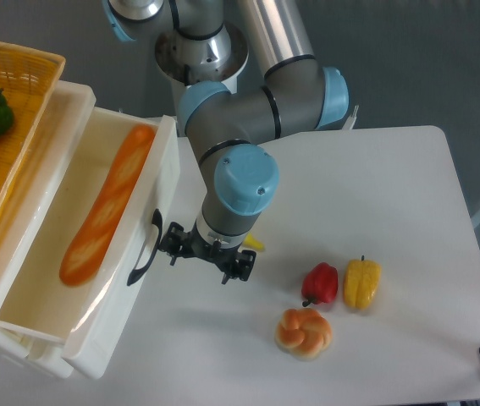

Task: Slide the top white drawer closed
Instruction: 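Push the drawer front with the gripper into the cabinet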

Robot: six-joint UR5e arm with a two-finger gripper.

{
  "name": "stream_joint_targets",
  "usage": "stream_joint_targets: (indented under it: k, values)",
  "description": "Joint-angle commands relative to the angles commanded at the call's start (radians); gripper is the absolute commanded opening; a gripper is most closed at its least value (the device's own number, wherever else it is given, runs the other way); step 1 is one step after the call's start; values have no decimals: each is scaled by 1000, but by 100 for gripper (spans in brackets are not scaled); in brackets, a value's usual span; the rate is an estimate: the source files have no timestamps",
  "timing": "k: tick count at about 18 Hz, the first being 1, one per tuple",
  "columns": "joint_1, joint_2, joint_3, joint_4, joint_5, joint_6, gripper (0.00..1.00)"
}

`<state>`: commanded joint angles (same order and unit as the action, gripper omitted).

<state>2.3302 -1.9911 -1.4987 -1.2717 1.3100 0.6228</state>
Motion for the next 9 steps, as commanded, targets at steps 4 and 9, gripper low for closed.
stream_joint_targets:
  k: [4,9]
  values:
    - [-29,3,-2,0,3,2,100]
    - [-64,5,-5,2,5,5,100]
